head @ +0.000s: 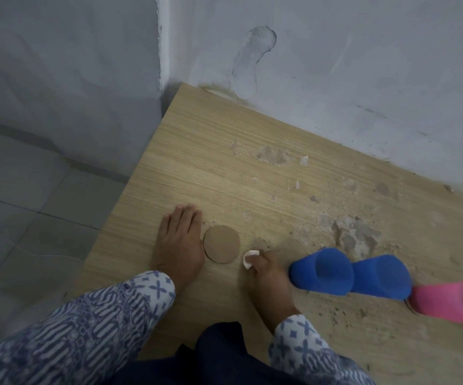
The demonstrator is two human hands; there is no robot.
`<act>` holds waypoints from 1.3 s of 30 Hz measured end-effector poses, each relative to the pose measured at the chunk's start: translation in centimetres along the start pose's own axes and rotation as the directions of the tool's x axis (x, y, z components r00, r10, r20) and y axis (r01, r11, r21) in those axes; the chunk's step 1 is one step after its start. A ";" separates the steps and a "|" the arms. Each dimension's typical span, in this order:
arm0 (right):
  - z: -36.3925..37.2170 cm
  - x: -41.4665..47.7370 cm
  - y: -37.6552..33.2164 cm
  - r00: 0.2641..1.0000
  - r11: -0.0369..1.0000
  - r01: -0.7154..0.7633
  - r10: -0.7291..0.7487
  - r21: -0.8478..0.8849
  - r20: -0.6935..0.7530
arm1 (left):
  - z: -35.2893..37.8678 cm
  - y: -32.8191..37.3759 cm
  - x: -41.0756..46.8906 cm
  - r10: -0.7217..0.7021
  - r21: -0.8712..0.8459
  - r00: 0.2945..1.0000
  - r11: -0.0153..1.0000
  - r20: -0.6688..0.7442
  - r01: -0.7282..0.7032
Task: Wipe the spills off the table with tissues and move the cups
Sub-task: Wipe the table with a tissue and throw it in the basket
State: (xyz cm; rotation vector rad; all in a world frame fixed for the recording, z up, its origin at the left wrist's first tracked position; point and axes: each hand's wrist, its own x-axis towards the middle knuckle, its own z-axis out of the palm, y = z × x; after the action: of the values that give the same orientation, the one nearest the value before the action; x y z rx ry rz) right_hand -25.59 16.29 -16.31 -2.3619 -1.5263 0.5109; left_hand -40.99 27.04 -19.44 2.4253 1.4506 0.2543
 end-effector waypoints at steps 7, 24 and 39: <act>-0.7 4.1 0.4 0.994 0.995 -0.102 0.102 0.001 0.029 | 0.2 -0.1 -0.1 -0.001 -0.004 1.000 1.000 -0.002 0.001; -1.6 4.5 0.7 0.984 0.983 -0.161 0.167 -0.083 0.059 | 0.1 0.0 0.0 -0.001 -0.009 1.000 1.000 0.005 0.002; -1.5 4.0 -0.4 0.980 0.987 -0.157 0.160 -0.032 0.114 | 0.1 0.0 -0.1 -0.003 -0.002 1.000 1.000 0.010 0.003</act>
State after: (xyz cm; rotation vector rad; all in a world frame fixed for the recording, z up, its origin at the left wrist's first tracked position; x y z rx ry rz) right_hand -23.73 20.09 -15.33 -2.5255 -1.4038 0.6827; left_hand -41.05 26.94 -19.51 2.4185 1.4490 0.2423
